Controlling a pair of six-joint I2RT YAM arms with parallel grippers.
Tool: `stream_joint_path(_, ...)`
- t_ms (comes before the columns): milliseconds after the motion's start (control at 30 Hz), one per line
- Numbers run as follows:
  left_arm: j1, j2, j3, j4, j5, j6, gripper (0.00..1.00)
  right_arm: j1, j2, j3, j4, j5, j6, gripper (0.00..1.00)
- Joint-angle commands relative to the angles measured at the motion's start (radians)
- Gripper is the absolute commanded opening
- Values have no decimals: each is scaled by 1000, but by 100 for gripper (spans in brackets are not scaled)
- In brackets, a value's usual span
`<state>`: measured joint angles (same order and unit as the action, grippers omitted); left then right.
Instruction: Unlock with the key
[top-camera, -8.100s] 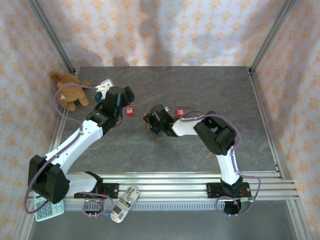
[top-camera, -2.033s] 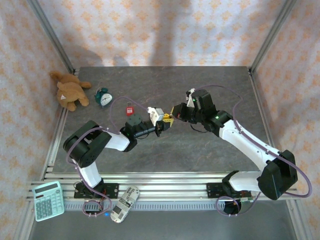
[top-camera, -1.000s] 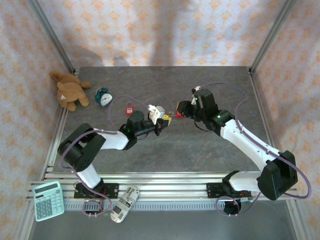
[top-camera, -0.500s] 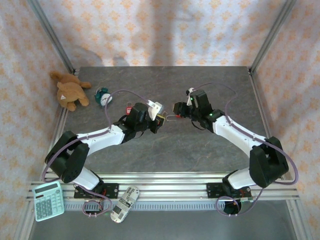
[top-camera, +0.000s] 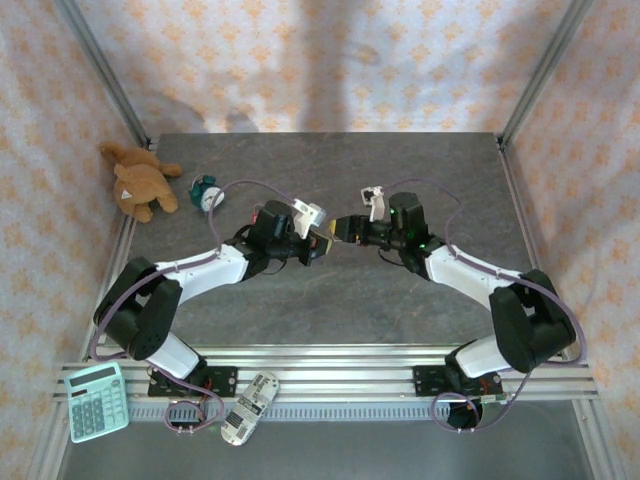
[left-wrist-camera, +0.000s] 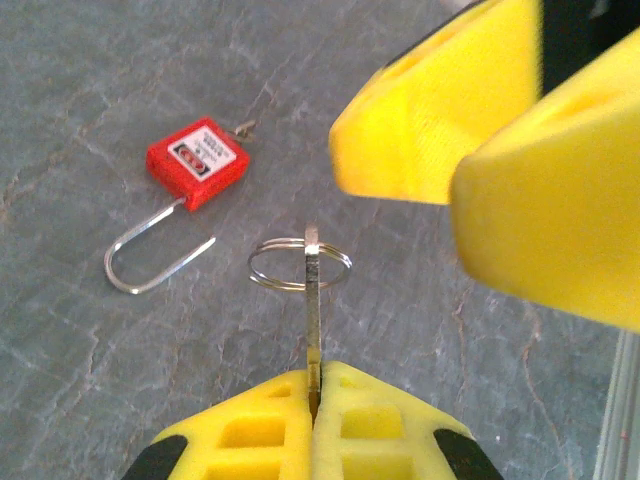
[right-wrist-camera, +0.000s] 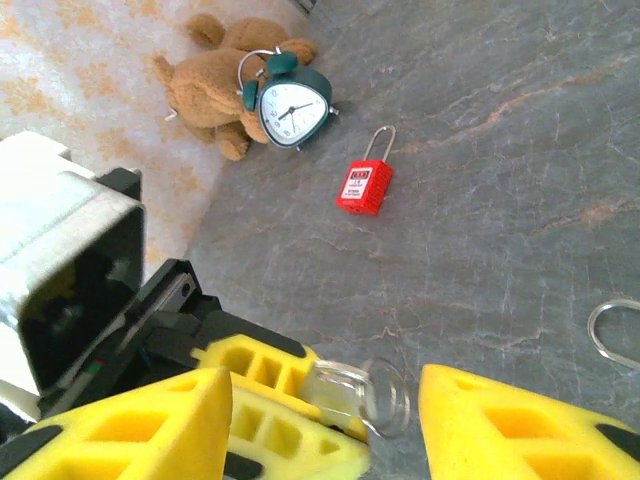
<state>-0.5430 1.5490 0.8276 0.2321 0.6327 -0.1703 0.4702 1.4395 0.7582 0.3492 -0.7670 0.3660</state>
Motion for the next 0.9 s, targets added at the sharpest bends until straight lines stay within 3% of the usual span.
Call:
stream_joint_path(0, 13, -2, -9, 65, 80, -41, 0, -9, 26, -8, 79, -61, 1, 51)
stream_joint_path(267, 13, 15, -11, 84, 136, -57, 0, -8, 74, 10, 146, -152, 42, 45)
stream_joint_path(867, 18, 78, 32, 107, 212, -89, 0, -10, 94, -9, 175, -168, 63, 16)
